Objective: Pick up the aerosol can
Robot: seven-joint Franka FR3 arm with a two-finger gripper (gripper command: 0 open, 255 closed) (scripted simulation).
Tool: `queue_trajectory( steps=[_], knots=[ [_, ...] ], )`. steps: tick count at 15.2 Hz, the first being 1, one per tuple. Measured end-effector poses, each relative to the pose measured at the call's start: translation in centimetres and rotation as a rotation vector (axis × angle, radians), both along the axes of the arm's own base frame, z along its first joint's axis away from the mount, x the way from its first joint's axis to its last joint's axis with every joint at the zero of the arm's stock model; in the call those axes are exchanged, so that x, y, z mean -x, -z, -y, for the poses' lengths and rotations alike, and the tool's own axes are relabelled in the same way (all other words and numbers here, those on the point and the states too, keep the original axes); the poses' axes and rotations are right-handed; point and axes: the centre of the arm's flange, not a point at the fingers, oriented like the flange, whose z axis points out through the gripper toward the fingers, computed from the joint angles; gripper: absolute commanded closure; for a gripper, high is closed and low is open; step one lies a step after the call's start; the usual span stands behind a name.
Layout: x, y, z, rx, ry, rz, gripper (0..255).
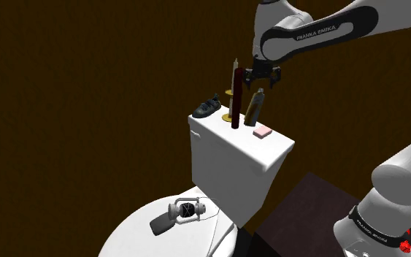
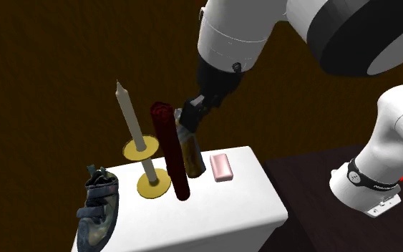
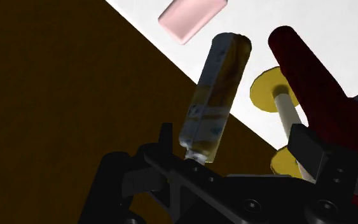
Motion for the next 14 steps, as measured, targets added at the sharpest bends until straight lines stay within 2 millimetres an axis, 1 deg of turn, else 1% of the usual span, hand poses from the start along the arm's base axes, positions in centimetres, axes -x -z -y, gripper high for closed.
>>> queue_trajectory(
  steps=[2,4,6,7,8,14],
  knots=[
    [-1.8,0.9,1.5,0.012,0.089,0.009,0],
    [-3.5,2.0,3.7,0.024,0.179,0.019,0],
    [-4.8,2.9,5.9,0.037,0.269,0.028,0],
    [-5.2,3.4,6.6,0.042,0.303,0.033,0],
    [-5.5,3.9,7.0,0.045,0.322,0.035,0],
    [-5.7,7.1,7.2,0.048,0.341,0.038,0]
  ],
)
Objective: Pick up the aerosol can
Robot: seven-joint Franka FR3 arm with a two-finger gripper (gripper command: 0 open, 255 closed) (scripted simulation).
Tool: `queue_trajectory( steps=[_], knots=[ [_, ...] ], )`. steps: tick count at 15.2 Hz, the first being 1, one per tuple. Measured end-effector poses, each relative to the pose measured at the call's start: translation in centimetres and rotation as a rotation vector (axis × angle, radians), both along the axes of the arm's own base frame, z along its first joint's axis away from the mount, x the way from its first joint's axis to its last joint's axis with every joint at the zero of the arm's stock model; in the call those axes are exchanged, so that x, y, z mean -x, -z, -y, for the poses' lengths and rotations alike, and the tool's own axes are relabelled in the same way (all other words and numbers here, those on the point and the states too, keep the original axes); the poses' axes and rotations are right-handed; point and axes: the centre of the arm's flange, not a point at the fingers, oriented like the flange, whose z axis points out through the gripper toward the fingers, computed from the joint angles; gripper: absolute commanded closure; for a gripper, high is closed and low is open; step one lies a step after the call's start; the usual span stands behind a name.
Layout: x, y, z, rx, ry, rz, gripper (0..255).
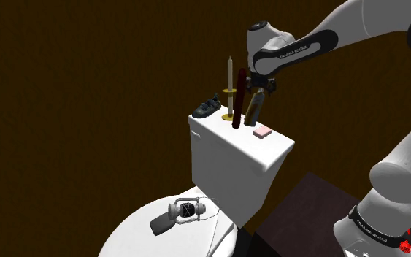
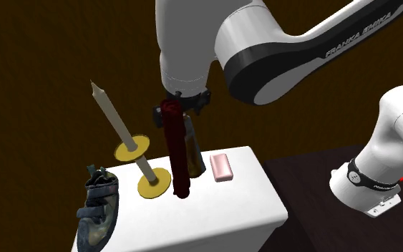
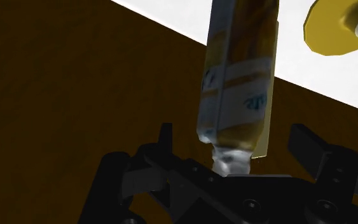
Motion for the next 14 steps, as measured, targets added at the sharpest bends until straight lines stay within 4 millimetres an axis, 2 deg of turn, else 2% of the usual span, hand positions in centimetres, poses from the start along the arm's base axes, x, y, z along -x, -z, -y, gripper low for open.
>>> queue_trajectory(
  steps=[1,2,12,14],
  knots=[
    [0.00,0.36,0.02,0.000,0.000,0.000,0],
    [0.00,0.60,0.07,0.000,0.000,0.000,255],
    [-0.06,0.76,0.08,0.000,0.000,0.003,255],
    [0.03,0.28,0.03,-0.001,0.000,0.000,255]
  ],
)
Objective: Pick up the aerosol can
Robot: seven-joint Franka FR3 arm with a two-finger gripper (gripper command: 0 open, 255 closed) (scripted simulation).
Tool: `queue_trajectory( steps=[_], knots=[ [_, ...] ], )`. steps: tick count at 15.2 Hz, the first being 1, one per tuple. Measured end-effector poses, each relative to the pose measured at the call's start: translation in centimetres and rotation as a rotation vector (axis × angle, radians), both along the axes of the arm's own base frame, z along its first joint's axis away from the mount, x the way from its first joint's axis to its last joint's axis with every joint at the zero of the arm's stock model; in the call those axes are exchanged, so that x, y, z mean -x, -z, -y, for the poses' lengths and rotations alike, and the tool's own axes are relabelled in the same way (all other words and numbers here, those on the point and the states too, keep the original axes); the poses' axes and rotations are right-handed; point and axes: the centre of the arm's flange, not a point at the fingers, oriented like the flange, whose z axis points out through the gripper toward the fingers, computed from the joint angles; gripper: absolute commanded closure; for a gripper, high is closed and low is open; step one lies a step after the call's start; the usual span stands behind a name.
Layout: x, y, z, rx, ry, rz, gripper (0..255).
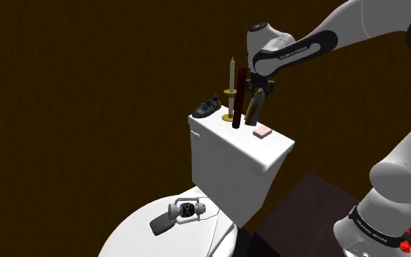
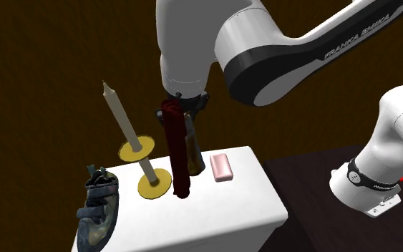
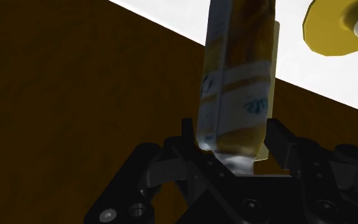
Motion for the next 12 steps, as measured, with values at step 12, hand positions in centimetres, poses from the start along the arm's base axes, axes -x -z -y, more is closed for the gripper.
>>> queue_trajectory(
  steps=[12],
  knots=[
    [0.1,-6.3,-0.1,0.000,0.000,-0.001,255]
  ],
)
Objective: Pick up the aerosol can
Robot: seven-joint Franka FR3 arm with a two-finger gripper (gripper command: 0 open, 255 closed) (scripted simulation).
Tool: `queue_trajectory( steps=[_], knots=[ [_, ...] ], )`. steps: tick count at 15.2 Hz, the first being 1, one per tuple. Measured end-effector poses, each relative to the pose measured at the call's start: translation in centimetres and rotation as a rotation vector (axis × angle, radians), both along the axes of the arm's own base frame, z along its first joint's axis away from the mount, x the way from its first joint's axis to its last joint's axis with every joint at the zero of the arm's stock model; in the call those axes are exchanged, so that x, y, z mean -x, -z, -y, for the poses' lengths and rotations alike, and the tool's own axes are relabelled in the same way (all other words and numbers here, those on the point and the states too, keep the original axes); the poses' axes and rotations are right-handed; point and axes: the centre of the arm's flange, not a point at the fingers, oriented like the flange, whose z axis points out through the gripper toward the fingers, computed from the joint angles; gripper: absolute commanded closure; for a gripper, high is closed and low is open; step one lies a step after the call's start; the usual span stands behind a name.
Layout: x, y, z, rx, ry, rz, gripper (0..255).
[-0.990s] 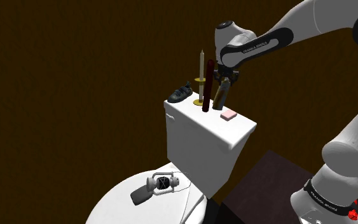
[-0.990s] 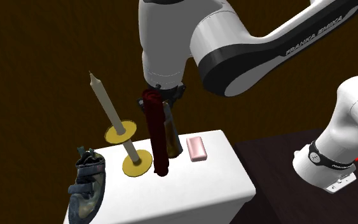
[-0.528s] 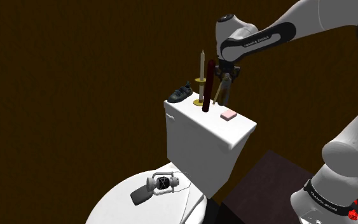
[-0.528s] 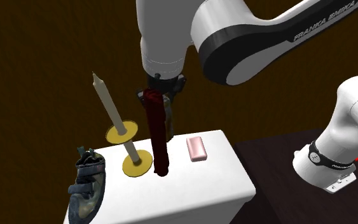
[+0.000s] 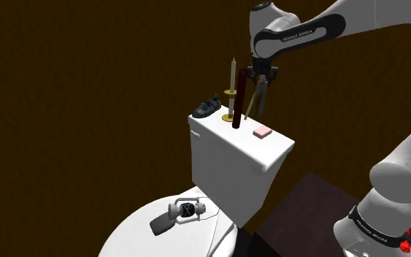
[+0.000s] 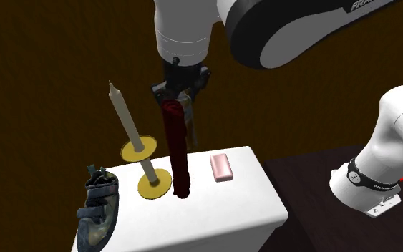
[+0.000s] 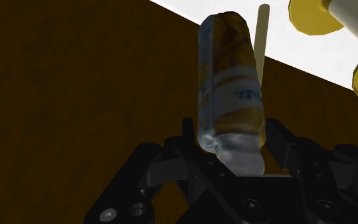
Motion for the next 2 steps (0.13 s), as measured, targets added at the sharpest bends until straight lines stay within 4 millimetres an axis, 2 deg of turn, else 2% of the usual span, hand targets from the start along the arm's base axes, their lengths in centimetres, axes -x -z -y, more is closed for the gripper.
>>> queue_trajectory(
  steps=[2],
  knots=[
    [-0.05,-0.75,0.11,0.000,0.000,0.000,255]
  ],
)
